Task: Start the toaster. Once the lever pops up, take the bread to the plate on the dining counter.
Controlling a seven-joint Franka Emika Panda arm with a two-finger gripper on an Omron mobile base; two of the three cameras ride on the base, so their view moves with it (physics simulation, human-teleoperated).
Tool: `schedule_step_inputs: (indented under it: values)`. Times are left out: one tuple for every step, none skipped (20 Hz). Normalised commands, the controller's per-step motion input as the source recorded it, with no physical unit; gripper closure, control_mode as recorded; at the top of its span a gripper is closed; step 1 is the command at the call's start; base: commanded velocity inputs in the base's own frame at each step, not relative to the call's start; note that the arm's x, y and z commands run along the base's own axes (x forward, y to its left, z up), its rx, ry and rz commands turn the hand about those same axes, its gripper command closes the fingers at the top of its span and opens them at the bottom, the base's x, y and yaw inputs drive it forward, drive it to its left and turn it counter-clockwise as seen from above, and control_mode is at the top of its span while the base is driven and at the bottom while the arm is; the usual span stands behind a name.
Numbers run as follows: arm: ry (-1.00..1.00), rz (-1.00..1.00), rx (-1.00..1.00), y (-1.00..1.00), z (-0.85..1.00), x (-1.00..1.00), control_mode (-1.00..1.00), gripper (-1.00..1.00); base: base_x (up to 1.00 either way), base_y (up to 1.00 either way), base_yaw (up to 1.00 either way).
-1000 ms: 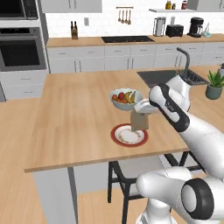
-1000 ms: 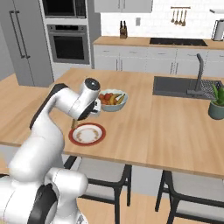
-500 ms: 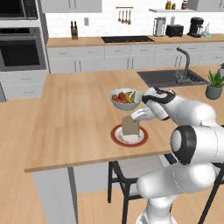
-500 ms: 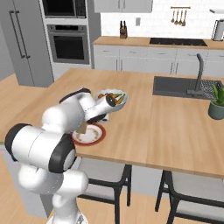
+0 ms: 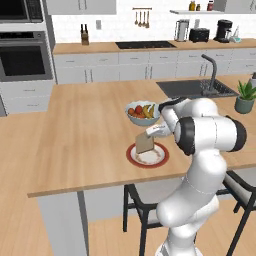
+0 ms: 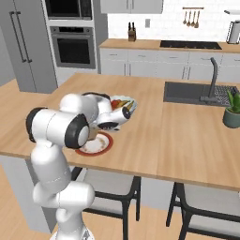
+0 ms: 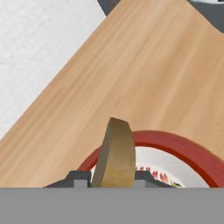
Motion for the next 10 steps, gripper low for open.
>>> schedule_step_inputs:
  values:
    - [0.04, 0.0, 0.05, 0.19, -0.41, 0.37, -1.0, 1.0, 0.0, 0.0, 0.0]
    - [0.01, 0.0, 0.05, 0.16, -0.37, 0.23, -1.0, 1.0, 0.0, 0.0, 0.0]
    - [0.0, 0.0, 0.05, 0.14, -0.39, 0.0, -1.0, 1.0, 0.0, 0.0, 0.0]
    - [0.0, 0.0, 0.02, 0.16, -0.4, 0.0, -1.0, 1.0, 0.0, 0.0, 0.0]
    - [0.0, 0.0, 0.01, 0.16, -0.41, -0.04, -1.0, 1.0, 0.0, 0.0, 0.0]
    - [0.0, 0.0, 0.0, 0.19, -0.43, -0.14, -1.0, 1.0, 0.0, 0.0, 0.0]
    - [0.0, 0.0, 0.0, 0.19, -0.36, -0.26, -1.0, 1.0, 0.0, 0.0, 0.0]
    - [0.0, 0.0, 0.0, 0.24, -0.33, -0.27, -1.0, 1.0, 0.0, 0.0, 0.0]
    - [0.0, 0.0, 0.0, 0.26, -0.34, -0.29, -1.0, -1.0, 0.0, 0.0, 0.0]
    - [0.0, 0.0, 0.0, 0.27, -0.27, -0.21, -1.0, -1.0, 0.0, 0.0, 0.0]
